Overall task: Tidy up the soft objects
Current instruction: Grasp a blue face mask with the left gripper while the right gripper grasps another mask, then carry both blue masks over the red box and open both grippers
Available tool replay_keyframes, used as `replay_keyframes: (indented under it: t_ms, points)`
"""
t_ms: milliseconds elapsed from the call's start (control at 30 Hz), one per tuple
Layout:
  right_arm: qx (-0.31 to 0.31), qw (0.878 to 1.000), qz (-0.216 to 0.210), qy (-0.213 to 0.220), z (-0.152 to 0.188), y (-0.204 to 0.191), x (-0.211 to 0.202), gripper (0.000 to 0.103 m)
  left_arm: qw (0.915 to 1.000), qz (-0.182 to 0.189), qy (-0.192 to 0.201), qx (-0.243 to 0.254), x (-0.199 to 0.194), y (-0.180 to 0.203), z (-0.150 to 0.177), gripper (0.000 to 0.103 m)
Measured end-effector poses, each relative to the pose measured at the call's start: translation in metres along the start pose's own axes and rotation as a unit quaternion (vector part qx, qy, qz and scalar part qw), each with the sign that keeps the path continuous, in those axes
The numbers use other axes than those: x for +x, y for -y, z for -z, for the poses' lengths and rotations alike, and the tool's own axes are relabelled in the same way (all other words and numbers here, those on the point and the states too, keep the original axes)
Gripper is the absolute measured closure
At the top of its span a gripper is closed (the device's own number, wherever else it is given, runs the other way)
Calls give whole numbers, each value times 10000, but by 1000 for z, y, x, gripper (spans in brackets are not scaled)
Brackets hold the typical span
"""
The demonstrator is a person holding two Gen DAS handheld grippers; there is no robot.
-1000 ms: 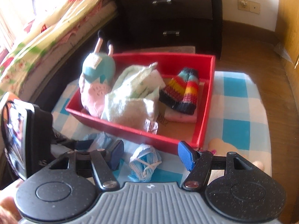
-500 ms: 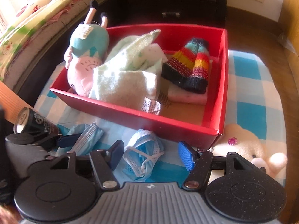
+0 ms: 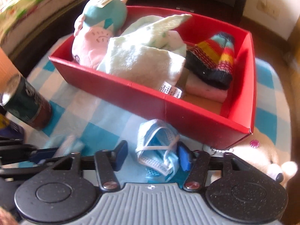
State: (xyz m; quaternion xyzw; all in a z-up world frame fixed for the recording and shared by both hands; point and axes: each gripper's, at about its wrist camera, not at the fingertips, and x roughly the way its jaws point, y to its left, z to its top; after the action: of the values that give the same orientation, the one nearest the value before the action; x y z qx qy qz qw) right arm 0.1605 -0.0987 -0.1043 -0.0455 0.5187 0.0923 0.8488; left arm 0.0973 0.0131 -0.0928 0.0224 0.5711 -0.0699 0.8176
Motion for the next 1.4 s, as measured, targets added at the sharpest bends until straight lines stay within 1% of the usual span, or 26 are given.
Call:
replay_keyframes:
  t_ms: [67, 200, 300, 400, 567, 767, 867, 1100, 1200, 1333, 1400]
  points:
    - [-171, 9998, 104, 41, 2, -6, -1, 84, 9999, -67, 20, 135, -3, 5, 9, 91]
    - [-476, 9985, 253, 114, 11, -17, -5, 88, 9996, -79, 28, 284, -6, 10, 23, 90]
    - [-628, 9977, 229, 122, 19, -26, -9, 89, 9997, -40, 22, 247, -6, 10, 18, 90]
    - [-837, 9953, 365, 337, 25, -33, -23, 90, 9997, 3, 103, 231, -9, 6, 13, 90]
    - [-782, 9925, 515, 781, 25, -32, -51, 90, 9993, 112, 333, 154, -26, 6, 10, 90]
    - [-850, 9831, 849, 1384, 21, -31, -86, 90, 9979, 171, 625, 72, -41, 6, -1, 90]
    - [-871, 9785, 979, 1596, 20, -32, -97, 90, 9968, 181, 779, 59, -49, 9, -6, 90]
    - [-903, 9693, 1189, 1953, 19, -31, -111, 90, 9940, 270, 1058, -36, -62, 13, -21, 90]
    - [-846, 9682, 1187, 2034, 17, -29, -114, 90, 9930, 247, 1151, -46, -66, 14, -26, 90]
    - [-841, 9639, 1298, 2169, 15, -27, -117, 90, 9920, 260, 1230, -83, -68, 14, -32, 90]
    - [-781, 9640, 1288, 2192, 13, -24, -118, 90, 9916, 261, 1261, -102, -70, 14, -35, 90]
